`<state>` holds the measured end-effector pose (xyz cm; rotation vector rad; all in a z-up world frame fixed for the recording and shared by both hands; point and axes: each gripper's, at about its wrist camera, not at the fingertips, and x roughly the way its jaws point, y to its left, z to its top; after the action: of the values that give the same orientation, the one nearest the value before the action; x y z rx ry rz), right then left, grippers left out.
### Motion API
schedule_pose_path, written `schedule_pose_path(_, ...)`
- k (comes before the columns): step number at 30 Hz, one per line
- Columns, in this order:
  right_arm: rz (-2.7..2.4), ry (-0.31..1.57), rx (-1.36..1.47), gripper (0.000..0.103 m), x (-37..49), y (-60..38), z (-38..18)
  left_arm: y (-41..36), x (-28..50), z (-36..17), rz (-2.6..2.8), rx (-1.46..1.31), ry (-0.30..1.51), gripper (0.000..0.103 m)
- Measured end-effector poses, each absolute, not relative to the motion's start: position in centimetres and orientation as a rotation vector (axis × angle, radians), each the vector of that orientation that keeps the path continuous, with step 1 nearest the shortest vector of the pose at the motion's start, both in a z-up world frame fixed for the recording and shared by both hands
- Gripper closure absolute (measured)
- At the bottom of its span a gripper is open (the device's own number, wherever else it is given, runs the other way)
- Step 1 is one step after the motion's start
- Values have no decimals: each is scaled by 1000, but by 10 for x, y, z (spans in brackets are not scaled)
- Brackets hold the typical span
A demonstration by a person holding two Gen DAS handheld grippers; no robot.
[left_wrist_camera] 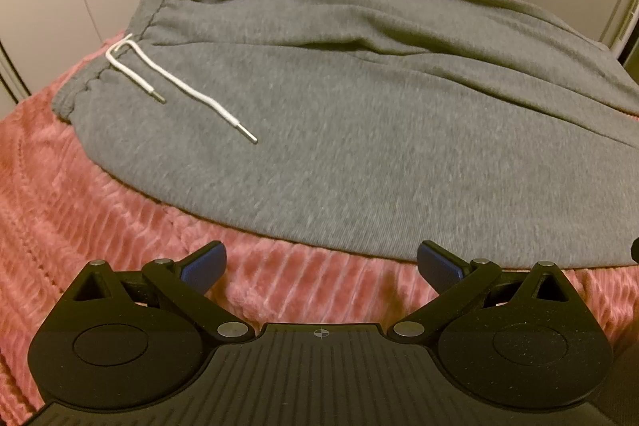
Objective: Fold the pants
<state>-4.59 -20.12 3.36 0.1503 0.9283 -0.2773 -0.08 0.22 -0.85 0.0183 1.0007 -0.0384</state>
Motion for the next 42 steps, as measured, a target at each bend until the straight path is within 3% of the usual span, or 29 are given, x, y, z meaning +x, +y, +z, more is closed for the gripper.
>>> schedule_pose_path(42, -269, 935, 186, 4, -47, -204, 34, 2, 3, -6, -40, 21, 1023, 0)
